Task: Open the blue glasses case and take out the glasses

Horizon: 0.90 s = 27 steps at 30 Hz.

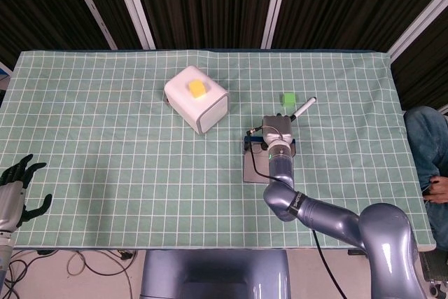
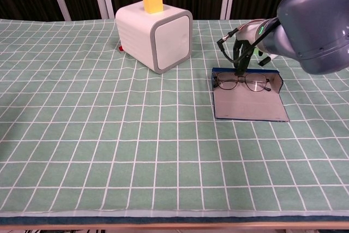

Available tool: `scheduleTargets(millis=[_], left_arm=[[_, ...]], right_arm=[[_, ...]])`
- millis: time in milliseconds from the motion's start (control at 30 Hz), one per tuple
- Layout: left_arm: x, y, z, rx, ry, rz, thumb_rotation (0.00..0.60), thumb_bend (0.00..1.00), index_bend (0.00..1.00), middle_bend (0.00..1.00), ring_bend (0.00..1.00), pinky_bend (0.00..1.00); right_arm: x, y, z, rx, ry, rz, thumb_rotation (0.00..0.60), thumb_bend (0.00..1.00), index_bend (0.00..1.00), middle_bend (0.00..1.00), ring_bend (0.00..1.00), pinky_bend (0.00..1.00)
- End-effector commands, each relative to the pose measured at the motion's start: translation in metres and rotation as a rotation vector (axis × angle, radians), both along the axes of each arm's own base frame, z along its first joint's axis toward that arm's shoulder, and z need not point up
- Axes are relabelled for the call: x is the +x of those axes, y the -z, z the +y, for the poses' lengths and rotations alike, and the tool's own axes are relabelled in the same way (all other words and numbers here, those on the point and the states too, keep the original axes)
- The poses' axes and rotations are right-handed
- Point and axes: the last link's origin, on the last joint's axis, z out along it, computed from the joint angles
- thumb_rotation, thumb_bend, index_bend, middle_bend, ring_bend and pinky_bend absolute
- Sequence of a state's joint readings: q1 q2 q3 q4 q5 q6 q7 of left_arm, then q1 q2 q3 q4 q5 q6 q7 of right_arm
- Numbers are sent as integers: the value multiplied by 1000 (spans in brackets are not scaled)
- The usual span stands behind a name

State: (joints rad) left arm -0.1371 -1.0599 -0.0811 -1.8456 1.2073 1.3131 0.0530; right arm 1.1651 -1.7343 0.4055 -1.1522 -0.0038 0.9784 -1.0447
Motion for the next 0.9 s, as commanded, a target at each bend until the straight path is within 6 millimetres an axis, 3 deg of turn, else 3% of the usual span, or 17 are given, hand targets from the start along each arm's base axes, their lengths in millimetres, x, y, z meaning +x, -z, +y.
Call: scheduleTargets(millis=[33,900], left_arm=[[0,0,0,1,-3,0,600,377,181,0,0,0],[4,0,-4,66,172,48,600,380,160,0,0,0]], right_arm=[[1,-1,0,-1,0,0,600,396,479,445,189,212],[0,1,1,2,-3,2,600,399,505,455,199,212]])
